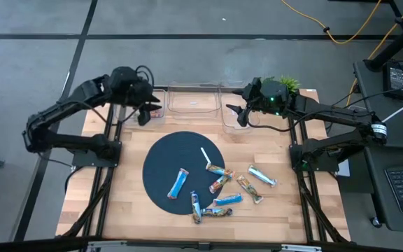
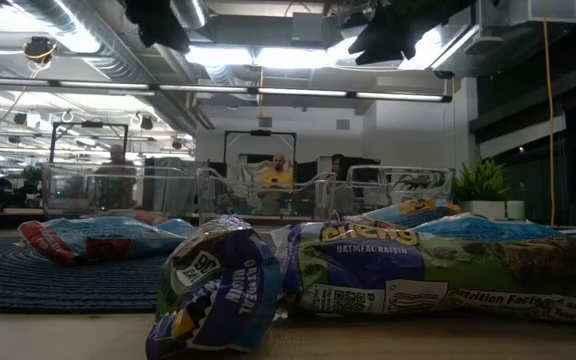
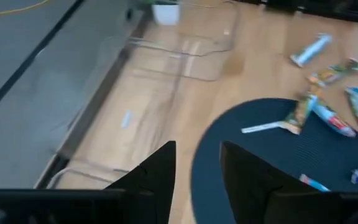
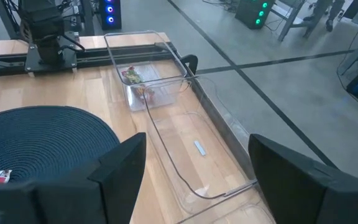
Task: Pick and place Granola Bars by type
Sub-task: Put the red chewy bar into the top left transparent bin
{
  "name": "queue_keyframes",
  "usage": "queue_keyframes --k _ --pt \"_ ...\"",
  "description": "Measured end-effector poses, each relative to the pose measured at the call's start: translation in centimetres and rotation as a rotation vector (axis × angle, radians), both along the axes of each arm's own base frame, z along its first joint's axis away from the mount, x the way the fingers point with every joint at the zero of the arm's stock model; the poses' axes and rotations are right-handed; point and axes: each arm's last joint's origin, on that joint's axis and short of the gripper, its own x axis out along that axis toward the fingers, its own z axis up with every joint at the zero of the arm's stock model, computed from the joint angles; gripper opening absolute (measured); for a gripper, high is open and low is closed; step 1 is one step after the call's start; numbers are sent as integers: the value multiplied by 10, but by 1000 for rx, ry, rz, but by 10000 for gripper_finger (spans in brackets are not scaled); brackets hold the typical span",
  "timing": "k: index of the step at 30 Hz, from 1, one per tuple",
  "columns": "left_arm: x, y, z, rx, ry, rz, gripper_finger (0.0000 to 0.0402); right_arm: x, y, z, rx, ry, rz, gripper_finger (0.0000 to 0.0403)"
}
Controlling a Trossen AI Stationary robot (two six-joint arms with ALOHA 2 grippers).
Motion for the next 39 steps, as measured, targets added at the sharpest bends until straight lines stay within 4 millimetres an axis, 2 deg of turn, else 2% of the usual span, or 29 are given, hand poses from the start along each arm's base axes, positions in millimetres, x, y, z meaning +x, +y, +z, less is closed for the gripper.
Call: queue_keyframes --k 4,13,18,25,33,39 --pt "6 -12 0 -14 -8 -85 120 0 0 0 0 -2 0 284" --pt "17 -47 -1 -51 -16 -417 117 1 0 2 -7 -16 1 284" --pt "34 -69 -9 -102 29 -489 120 0 0 1 -3 -14 3 284" --pt "68 -103 -36 -194 195 -363 114 0 0 0 1 1 10 284" --pt "96 -126 -69 -361 319 -88 114 0 0 0 1 5 11 284" --pt "116 -147 -99 -431 433 14 116 0 0 -1 -40 26 31 284"
